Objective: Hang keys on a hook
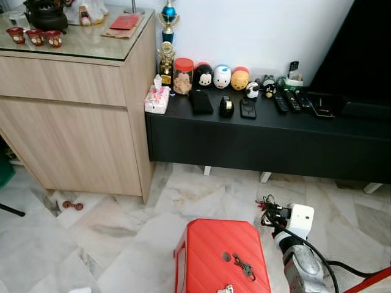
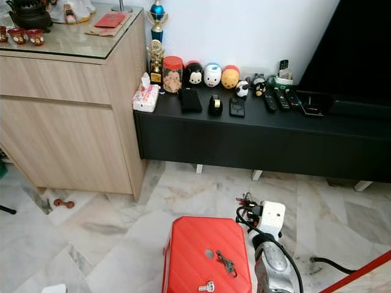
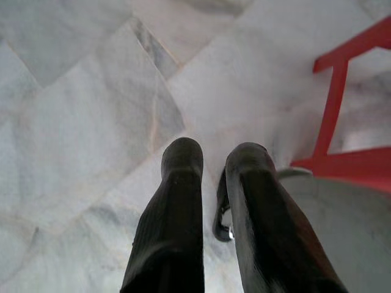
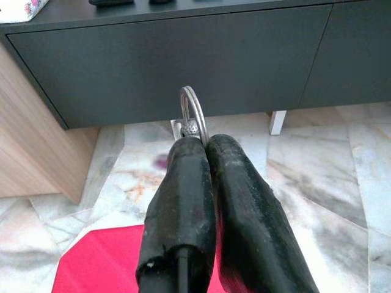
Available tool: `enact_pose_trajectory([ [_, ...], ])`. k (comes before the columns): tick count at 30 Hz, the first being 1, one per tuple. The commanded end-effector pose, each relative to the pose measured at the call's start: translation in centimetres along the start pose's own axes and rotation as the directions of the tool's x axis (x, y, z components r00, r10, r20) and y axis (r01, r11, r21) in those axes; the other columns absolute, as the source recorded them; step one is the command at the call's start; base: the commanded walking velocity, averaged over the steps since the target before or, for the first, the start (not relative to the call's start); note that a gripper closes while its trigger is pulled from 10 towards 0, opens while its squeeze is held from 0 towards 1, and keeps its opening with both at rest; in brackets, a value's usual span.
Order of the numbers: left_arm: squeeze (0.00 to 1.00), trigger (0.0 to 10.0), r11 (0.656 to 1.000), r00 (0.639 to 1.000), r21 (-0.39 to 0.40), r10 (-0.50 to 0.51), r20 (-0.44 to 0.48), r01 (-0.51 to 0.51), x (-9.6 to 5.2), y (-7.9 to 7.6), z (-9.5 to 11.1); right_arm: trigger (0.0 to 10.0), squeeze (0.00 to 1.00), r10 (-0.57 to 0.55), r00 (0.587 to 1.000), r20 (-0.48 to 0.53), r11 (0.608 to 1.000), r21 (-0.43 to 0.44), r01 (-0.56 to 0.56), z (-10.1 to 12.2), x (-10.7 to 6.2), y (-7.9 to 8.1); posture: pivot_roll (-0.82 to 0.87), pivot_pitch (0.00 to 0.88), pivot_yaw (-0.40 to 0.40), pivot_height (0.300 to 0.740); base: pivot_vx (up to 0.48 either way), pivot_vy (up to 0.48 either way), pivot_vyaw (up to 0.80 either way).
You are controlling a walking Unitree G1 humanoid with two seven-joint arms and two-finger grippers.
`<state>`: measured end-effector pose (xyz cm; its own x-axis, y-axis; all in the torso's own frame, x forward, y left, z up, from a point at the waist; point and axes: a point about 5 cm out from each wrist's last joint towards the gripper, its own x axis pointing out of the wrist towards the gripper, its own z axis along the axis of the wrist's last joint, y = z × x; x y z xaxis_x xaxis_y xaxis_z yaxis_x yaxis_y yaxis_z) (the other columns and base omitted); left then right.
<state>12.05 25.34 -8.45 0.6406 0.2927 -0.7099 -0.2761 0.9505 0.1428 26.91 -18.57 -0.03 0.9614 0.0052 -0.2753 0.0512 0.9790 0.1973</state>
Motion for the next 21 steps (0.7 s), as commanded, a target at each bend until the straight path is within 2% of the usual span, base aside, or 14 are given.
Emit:
enact_pose_trajectory([
  [1,0.0,10.0,1.0,1.0,0.019,-0.02,-0.005,0.02,-0.17,-0.58,-0.39,10.0,0.0,-0.017,1.0,0.022,1.0,-0.01,0.017,0.55,0.05,-0.67,0.22,0.0,-0.113,0.74,0.0,0.0,0.0],
  [13,0.0,10.0,0.999,0.999,0.035,-0.038,-0.004,0.038,-0.03,-0.8,-0.19,10.0,0.0,-0.004,0.999,0.036,1.0,-0.026,0.005,1.13,0.29,-0.73,0.22,0.0,-0.112,0.74,-0.249,0.0,0.0],
  [21,0.0,10.0,0.997,0.998,0.05,-0.049,-0.041,0.051,-0.29,-0.65,-0.97,10.0,0.0,0.005,0.999,0.039,1.0,-0.021,-0.004,1.18,0.48,-0.31,0.22,0.0,-0.103,0.74,-0.293,0.0,0.0],
])
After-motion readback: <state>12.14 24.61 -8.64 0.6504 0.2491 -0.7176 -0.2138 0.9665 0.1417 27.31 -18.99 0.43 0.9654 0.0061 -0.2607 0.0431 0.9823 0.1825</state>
